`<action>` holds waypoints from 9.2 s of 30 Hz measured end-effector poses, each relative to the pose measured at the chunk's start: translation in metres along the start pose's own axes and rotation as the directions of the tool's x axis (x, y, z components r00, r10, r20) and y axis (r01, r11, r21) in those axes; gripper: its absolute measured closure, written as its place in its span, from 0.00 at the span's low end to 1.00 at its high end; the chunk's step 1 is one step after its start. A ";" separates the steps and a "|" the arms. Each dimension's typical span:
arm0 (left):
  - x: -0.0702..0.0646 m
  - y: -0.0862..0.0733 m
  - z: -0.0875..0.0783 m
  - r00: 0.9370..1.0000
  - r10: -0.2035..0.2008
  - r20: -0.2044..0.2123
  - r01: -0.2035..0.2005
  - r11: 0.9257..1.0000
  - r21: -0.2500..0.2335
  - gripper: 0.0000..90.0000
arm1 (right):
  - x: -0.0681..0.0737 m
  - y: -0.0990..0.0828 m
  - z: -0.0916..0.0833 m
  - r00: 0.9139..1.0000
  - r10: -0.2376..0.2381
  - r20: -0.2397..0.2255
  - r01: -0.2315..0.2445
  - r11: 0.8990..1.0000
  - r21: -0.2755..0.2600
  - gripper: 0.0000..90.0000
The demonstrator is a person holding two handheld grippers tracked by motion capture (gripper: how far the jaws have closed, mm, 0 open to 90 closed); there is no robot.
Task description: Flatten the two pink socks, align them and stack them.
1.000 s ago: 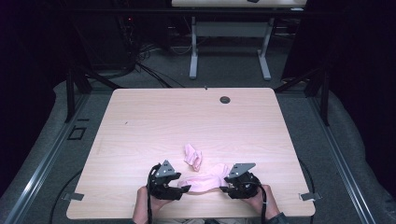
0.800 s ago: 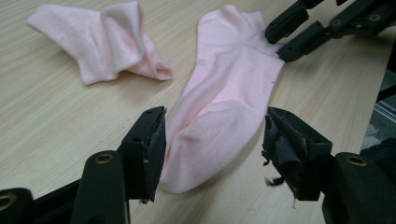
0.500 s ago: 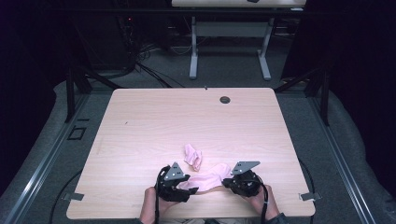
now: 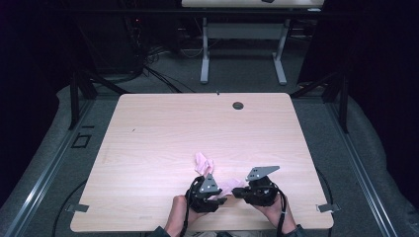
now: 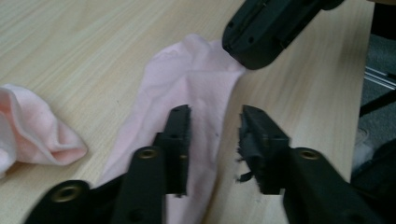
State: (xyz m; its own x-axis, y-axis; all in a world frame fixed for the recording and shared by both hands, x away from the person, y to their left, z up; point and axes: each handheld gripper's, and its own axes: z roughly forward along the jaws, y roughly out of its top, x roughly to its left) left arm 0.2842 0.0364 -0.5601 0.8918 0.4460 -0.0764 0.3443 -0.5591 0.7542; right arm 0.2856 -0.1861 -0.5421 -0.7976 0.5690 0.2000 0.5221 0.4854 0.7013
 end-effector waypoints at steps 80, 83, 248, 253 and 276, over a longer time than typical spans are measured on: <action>0.027 -0.012 -0.044 0.962 -0.241 0.128 0.234 0.970 0.073 0.98 | -0.023 0.012 -0.041 0.988 0.126 0.092 -0.131 0.990 0.050 0.90; 0.041 -0.016 -0.037 0.936 -0.313 0.160 0.306 0.950 0.068 0.98 | -0.038 0.010 -0.017 0.986 0.111 0.126 -0.120 0.991 0.059 0.81; 0.050 0.000 -0.014 0.946 -0.213 -0.243 0.209 0.977 -0.045 0.82 | -0.020 0.103 0.048 0.992 0.123 0.025 -0.120 0.986 -0.119 0.93; 0.051 0.004 -0.020 0.937 -0.156 -0.312 0.157 0.987 -0.023 0.98 | -0.024 0.101 0.043 0.992 0.124 0.011 -0.121 0.983 -0.135 0.93; 0.090 -0.007 -0.055 0.913 -0.275 -0.301 0.301 0.952 0.045 0.42 | -0.063 0.042 0.025 0.962 0.209 0.177 -0.207 0.978 -0.031 0.60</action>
State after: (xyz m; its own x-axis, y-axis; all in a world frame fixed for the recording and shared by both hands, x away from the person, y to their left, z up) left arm 0.3461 0.1184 -0.5363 0.6315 0.7712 -0.0806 0.6099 -0.4299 0.6657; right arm 0.3653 -0.1853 -0.5426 -0.6044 0.7663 0.2178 0.6662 0.3364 0.6656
